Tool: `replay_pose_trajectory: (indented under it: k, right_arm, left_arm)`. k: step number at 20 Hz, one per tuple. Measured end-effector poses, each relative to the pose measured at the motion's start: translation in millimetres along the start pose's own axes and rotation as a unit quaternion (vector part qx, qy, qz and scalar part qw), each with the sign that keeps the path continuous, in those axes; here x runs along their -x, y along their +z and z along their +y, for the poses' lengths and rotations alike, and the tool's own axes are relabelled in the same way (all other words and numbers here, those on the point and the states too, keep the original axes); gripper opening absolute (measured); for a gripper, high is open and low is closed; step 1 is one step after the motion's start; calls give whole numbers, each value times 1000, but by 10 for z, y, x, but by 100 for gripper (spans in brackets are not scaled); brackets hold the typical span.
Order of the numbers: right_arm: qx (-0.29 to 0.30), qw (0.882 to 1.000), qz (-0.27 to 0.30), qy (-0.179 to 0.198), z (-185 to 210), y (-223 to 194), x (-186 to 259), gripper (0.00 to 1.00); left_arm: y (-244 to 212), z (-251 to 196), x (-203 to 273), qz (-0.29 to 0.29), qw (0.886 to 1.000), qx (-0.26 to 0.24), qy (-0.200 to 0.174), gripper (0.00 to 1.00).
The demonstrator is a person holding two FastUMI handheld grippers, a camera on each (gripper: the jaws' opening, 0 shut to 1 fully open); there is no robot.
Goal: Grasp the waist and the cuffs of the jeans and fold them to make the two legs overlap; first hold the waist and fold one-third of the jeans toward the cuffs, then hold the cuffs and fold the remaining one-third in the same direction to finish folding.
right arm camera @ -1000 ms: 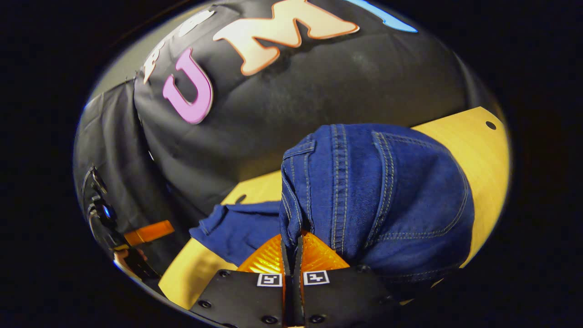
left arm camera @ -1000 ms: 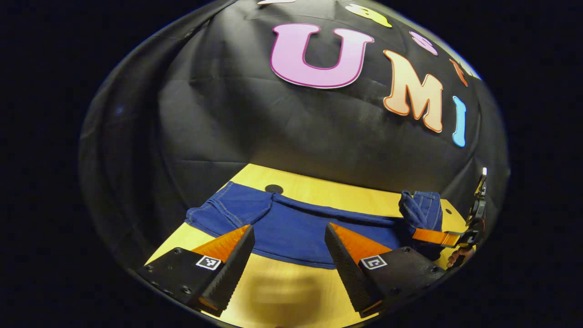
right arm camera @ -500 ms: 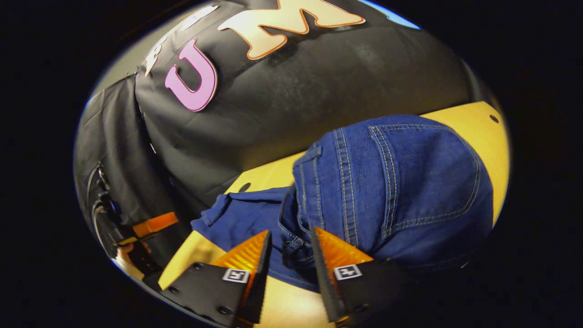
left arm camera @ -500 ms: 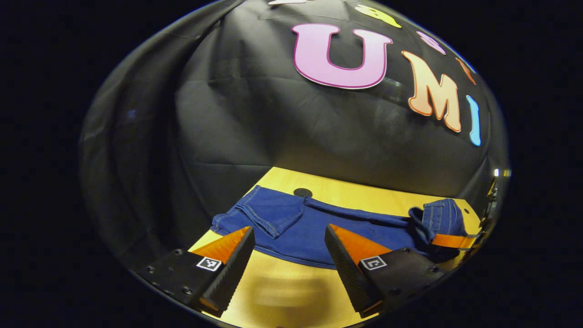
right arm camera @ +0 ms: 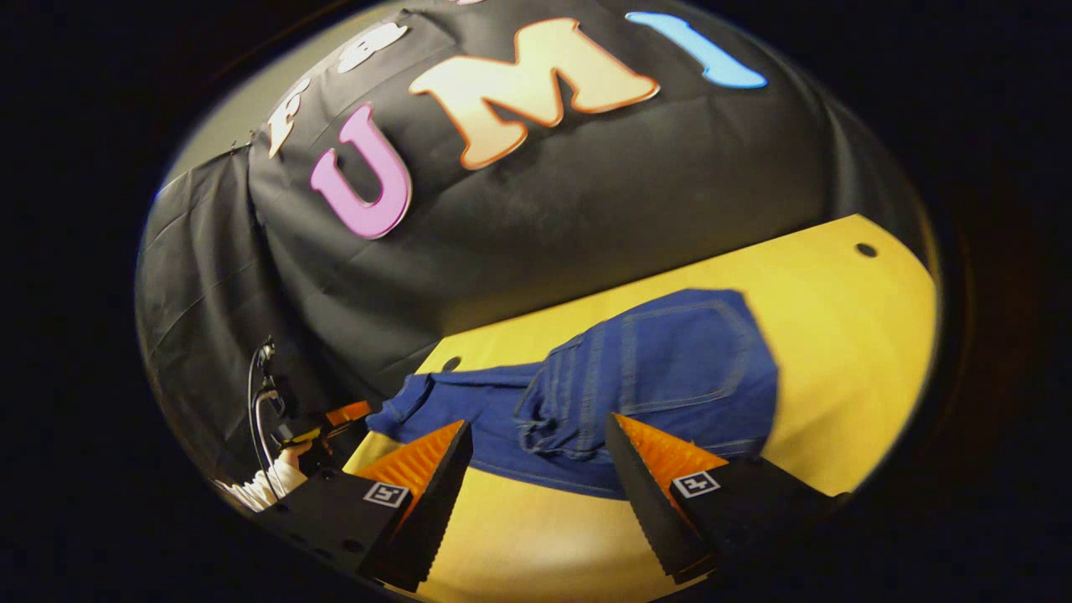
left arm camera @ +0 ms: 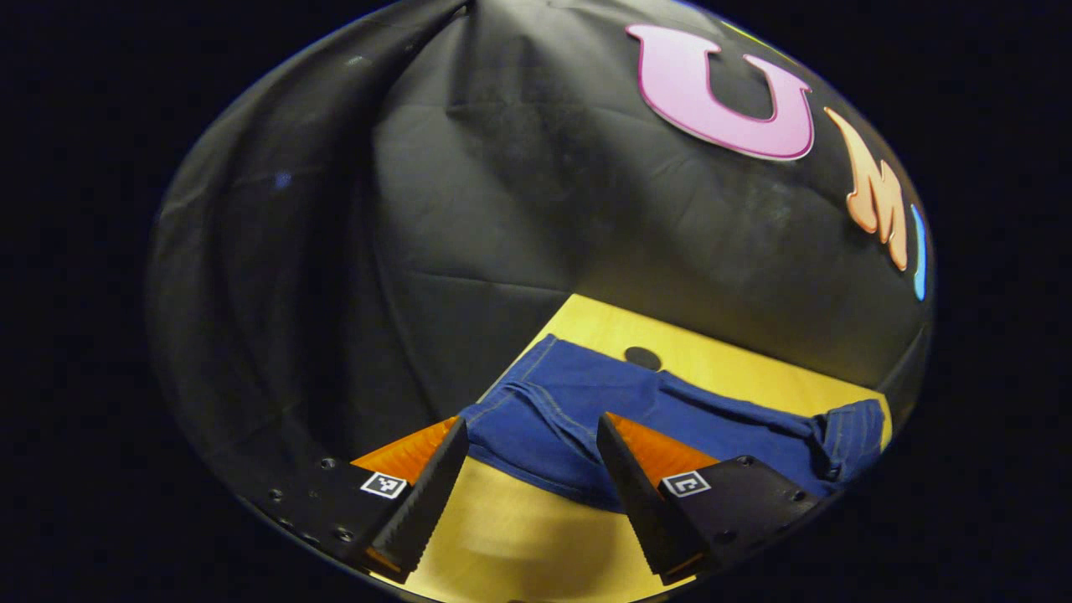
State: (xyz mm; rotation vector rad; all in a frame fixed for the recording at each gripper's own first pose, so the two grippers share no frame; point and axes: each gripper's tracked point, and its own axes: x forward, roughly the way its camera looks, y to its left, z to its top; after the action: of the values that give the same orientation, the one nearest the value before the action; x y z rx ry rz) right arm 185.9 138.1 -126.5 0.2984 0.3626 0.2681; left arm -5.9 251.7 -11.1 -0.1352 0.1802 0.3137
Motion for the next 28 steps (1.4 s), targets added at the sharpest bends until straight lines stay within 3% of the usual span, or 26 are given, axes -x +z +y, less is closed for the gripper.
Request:
replay_pose_trajectory:
  k: [2, 3, 4, 5, 9, 12, 17, 18, 22, 23, 25, 28]
  right_arm:
    - [-16, 999, -25, -44, -320, 284, 295, 94]
    - [-25, 997, -35, -66, -499, 397, 437, 98]
    - [-32, 995, -44, -84, -645, 490, 552, 93]
    - [-37, 993, -53, -100, -776, 570, 687, 98]
    - [-44, 985, -57, -156, -1167, 655, 1098, 98]
    - [-36, 983, -49, -171, -1251, 621, 1234, 98]
    - [-33, 984, -20, -175, -1261, 449, 1177, 94]
    - [-35, 984, -16, -174, -1255, 417, 1163, 98]
    - [-40, 984, -11, -174, -1199, 404, 1134, 94]
    - [-41, 984, -11, -176, -1207, 411, 1143, 94]
    - [-44, 982, -13, -181, -1223, 434, 1179, 98]
    - [-53, 981, -22, -183, -1251, 474, 1244, 98]
  left_arm:
    - [-63, 70, -121, 10, 1000, -15, 7, 94]
    - [-109, 54, -97, 17, 1000, -21, 10, 94]
    - [-150, 49, -104, 25, 999, -29, 12, 94]
    - [-163, 56, -113, 30, 999, -34, 11, 93]
    - [-192, 84, -100, 42, 997, -61, 12, 94]
    - [-225, 84, -99, 57, 995, -80, 16, 95]
    - [-236, 46, -100, 56, 994, -89, -6, 93]
    - [-239, 38, -88, 56, 995, -85, -11, 92]
    - [-205, 11, -47, 65, 993, -95, -42, 83]
    - [-185, 21, -13, 67, 992, -96, -52, 77]
    - [-149, -89, 24, 71, 991, -98, -66, 48]
    - [-173, -116, 26, 66, 992, -96, -46, 4]
